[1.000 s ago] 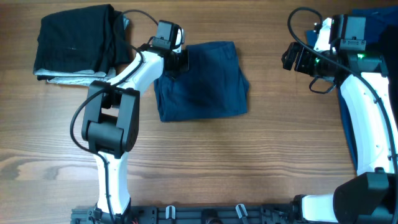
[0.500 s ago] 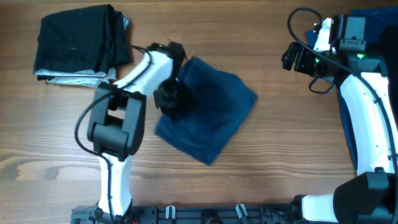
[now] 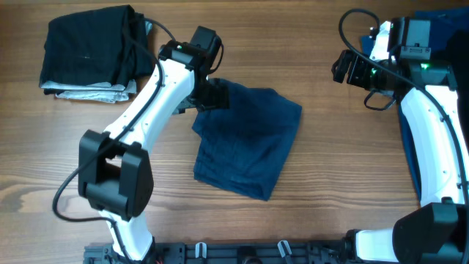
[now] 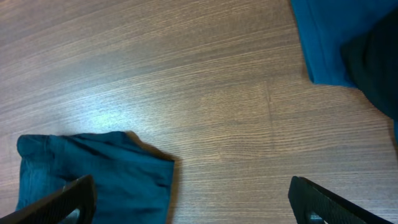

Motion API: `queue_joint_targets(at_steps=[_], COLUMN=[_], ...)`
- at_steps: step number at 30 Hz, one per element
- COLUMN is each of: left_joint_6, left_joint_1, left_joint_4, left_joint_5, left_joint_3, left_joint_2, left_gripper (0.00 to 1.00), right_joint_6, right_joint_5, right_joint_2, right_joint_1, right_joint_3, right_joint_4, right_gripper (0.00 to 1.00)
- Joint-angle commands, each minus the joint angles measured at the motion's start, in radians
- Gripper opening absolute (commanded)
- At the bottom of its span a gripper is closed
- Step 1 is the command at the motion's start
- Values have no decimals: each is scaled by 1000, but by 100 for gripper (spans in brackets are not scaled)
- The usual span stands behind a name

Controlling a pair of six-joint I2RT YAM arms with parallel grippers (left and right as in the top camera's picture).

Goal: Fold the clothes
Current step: 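Grasp the folded shorts' top edge with the left gripper and lift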

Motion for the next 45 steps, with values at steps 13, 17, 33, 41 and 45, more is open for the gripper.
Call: queue_joint_targets(at_steps=[13,17,33,41,45], left_joint_6=[395,391,282,226,175], left_joint_1=[44,44,19,23,21], left_joint_4=[129,141,233,229,177], left_joint_5=[314,314,348,267,252], left_joint_3=[-71,-89,-228,-208,-205], left_joint_2=[160,181,201,95,-11], left_gripper=[100,100,99,100,100], right_joint_6=[12,12,12,12,12], right_joint_5=[21,21,21,21,21], right_joint_2=[8,8,8,8,8], right_joint_1=[0,0,0,0,0], right_joint_3=[-7,-7,-7,-7,-7], right_joint_4=[2,2,2,2,2], right_gripper=[100,100,100,100,100])
